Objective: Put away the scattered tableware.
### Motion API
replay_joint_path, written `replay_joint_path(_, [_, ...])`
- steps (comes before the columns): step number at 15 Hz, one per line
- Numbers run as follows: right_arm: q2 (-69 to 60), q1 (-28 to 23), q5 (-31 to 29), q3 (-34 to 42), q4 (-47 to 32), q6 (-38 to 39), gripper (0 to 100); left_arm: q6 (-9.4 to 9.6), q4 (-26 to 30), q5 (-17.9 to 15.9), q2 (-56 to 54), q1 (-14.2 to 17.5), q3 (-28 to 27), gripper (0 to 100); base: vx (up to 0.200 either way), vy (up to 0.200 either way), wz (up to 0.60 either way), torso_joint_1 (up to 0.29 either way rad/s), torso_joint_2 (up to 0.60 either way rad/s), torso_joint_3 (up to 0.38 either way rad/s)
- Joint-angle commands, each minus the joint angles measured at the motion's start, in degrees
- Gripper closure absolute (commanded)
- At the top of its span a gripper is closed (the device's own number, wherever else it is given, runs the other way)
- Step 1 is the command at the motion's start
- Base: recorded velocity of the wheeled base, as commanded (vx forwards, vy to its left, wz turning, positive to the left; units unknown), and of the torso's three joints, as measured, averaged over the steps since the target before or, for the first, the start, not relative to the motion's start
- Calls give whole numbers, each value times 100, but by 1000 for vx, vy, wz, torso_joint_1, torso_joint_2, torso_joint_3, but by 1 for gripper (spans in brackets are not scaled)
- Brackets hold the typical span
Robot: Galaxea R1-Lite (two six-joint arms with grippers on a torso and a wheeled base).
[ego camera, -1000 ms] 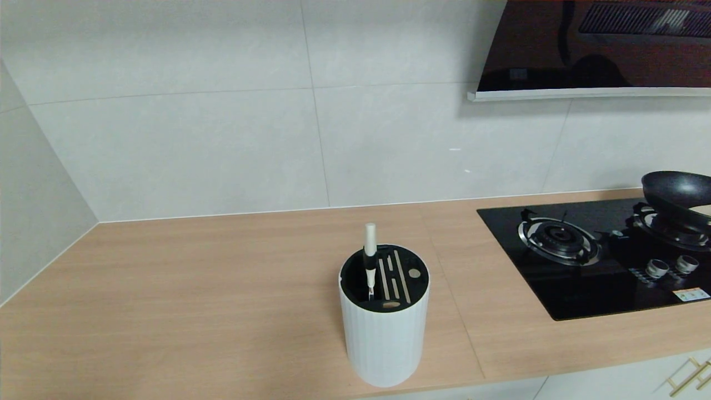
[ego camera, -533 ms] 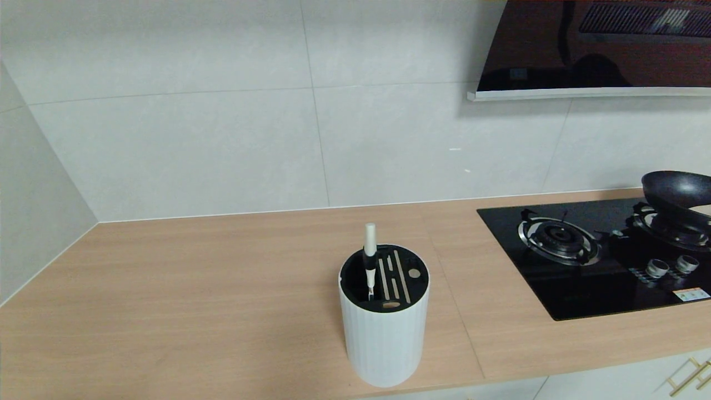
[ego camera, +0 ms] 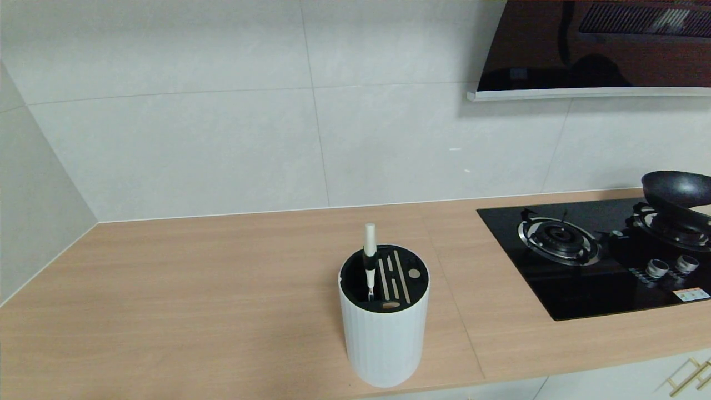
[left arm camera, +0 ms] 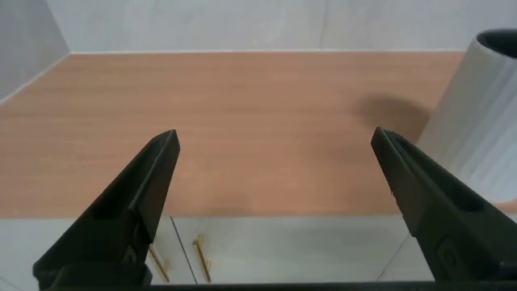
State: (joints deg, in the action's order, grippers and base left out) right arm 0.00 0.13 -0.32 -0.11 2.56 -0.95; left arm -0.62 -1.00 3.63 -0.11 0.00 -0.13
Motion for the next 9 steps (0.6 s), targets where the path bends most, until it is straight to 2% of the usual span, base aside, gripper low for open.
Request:
replay_joint_path(1, [9, 4, 5, 2, -326, -10, 0, 53, 38, -108, 11, 0, 13, 0, 0, 0, 0, 0, 0, 0])
replay_joint_path(4, [9, -5, 40, 11, -247, -19, 0, 203, 82, -267, 11, 0, 13, 0, 0, 0, 0, 0, 0, 0])
replay_joint_path(6, [0, -5, 40, 11, -247, -2, 0, 36, 82, -258, 11, 0, 13, 0, 0, 0, 0, 0, 0, 0])
replay_joint_path(9, [9, -5, 49, 11, -247, -10, 0, 45, 82, -258, 11, 0, 13, 0, 0, 0, 0, 0, 0, 0])
